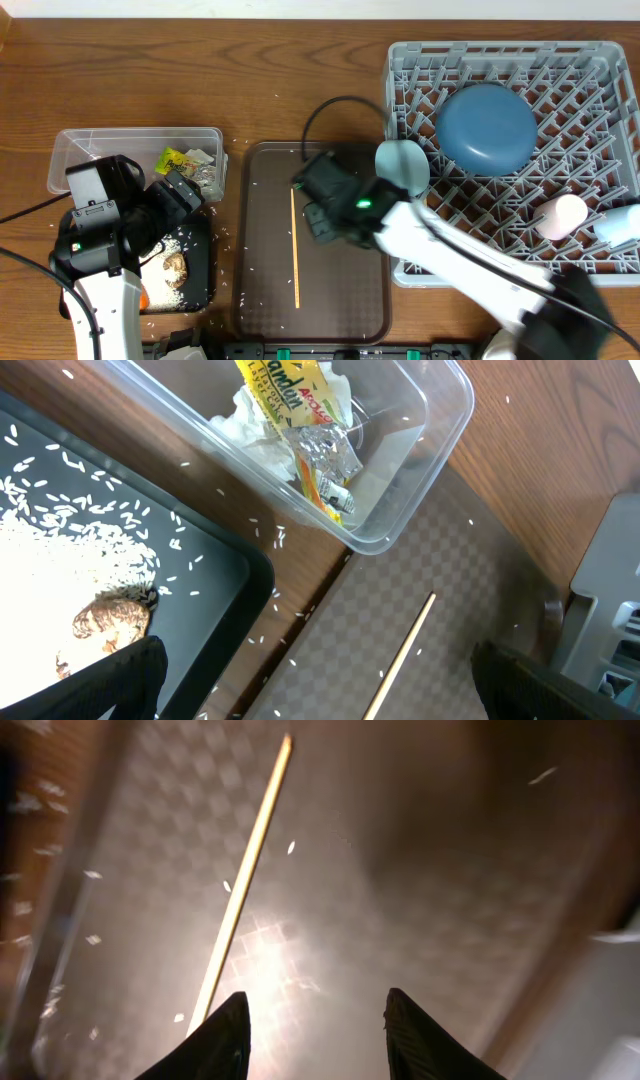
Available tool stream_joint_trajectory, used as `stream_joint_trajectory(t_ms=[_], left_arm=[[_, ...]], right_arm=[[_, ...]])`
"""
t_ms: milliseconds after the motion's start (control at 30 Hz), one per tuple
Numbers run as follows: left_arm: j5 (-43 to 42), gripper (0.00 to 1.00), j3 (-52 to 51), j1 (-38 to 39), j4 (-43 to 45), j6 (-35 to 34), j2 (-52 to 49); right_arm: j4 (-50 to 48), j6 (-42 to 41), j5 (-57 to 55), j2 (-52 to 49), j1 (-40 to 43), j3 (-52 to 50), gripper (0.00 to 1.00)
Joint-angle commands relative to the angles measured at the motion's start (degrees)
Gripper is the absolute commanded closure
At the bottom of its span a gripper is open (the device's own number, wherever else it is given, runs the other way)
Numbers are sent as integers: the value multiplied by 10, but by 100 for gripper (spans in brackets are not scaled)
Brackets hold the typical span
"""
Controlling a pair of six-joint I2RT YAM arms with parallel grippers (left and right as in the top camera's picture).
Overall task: Sort waste into correct bins and load items into the dishwasher rack
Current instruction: 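Move the right gripper back to the remaining chopstick, then grasp the second wooden chopstick and lift it with the right gripper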
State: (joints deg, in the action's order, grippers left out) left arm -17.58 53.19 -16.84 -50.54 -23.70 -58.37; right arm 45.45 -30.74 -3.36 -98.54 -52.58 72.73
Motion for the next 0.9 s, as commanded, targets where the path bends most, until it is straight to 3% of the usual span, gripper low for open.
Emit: stream_joint_trajectory(t_ms=[0,367,533,700,867], left_arm=[[7,2,13,-3,0,10,4],[7,2,13,-3,0,10,4],[7,2,13,-3,0,10,4],[7,2,13,-3,0,10,4],[7,2,13,-3,0,10,4]], right_arm=[[-18,-85,14,-43,-20,3,59],[-67,-116,53,-146,-52,3,60],[-68,-125,53,-151,-40,3,74],[-70,-125,40,-150,-40,4,97],[-44,-85,32,-132,-35,19,99]])
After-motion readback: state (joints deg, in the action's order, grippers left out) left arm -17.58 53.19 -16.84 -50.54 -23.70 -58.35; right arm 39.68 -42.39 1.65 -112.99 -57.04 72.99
